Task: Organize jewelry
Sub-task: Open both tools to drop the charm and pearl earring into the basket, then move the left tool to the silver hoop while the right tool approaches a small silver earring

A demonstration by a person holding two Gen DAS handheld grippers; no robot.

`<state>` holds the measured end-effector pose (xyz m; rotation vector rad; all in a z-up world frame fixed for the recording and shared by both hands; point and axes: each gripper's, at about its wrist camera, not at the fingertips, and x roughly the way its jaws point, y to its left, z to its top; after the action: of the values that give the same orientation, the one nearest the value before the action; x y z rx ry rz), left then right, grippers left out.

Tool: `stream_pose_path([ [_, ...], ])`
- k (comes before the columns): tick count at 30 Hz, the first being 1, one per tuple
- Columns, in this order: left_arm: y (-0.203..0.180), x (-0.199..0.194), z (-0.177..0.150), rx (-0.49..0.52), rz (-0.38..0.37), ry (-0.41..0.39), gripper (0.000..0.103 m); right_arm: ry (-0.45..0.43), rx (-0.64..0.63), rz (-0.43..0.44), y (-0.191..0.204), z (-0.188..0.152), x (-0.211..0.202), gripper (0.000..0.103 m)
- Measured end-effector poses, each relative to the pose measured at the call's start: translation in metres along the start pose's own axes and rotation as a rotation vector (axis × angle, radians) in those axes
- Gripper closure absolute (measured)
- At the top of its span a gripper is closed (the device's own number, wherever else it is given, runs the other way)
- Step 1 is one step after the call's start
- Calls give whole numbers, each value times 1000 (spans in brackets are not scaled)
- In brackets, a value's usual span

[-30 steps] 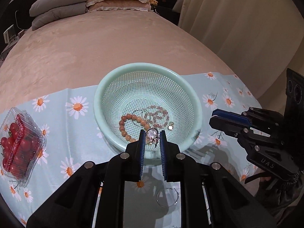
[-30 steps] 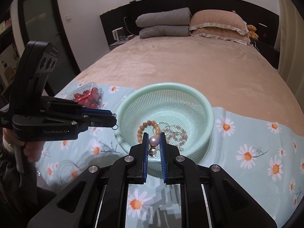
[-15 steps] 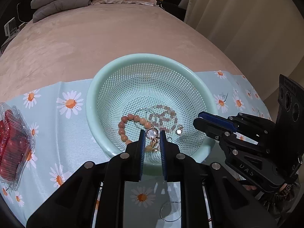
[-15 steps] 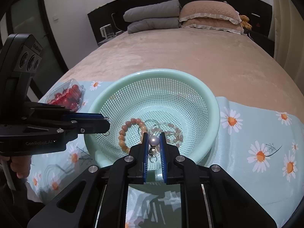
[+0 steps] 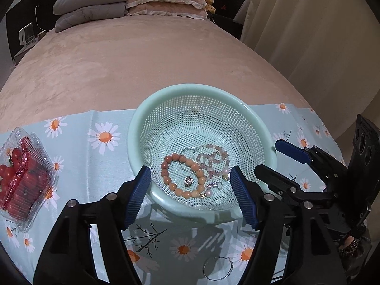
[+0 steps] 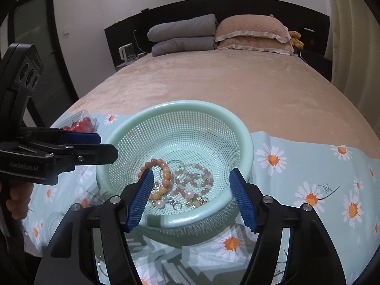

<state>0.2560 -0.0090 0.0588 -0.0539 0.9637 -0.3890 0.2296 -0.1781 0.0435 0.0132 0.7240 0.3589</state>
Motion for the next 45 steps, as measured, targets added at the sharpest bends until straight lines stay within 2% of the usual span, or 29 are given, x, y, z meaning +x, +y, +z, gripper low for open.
stream_pose_path([
  [2, 1, 2, -1, -6, 0, 17, 29, -1, -9, -15, 1, 1, -2, 33],
  [4, 0, 2, -1, -5, 1, 24, 27, -3, -11, -20, 1, 2, -4, 25],
  [5, 0, 2, -2, -3, 11, 25, 26, -7, -14, -24, 2, 2, -5, 23],
  [6, 1, 2, -3, 1, 25, 29, 20, -12, -18, -23, 3, 3, -7, 22],
  [8, 3, 3, -6, -2, 46, 35, 18, -13, -17, -23, 3, 1, -9, 19],
  [15, 10, 1, -15, -15, 86, 73, 18, 3, -53, -38, 10, -2, -15, 19],
  [22, 7, -20, -32, 17, 102, 60, 16, 27, -128, -38, 25, -22, -28, 19],
  [30, 0, -23, -77, 25, 89, 90, 13, -23, -132, 23, 54, -73, -54, 19],
  [33, -3, -21, -94, 23, 72, 101, 13, -10, -164, 32, 70, -94, -61, 19],
  [41, -23, -11, -124, 79, 96, 112, 13, 27, -171, 71, 100, -147, -63, 19],
  [44, -29, -2, -131, 99, 106, 108, 16, 34, -171, 56, 109, -161, -59, 24],
  [45, -31, 2, -133, 110, 113, 114, 23, 44, -166, 57, 111, -165, -56, 29],
])
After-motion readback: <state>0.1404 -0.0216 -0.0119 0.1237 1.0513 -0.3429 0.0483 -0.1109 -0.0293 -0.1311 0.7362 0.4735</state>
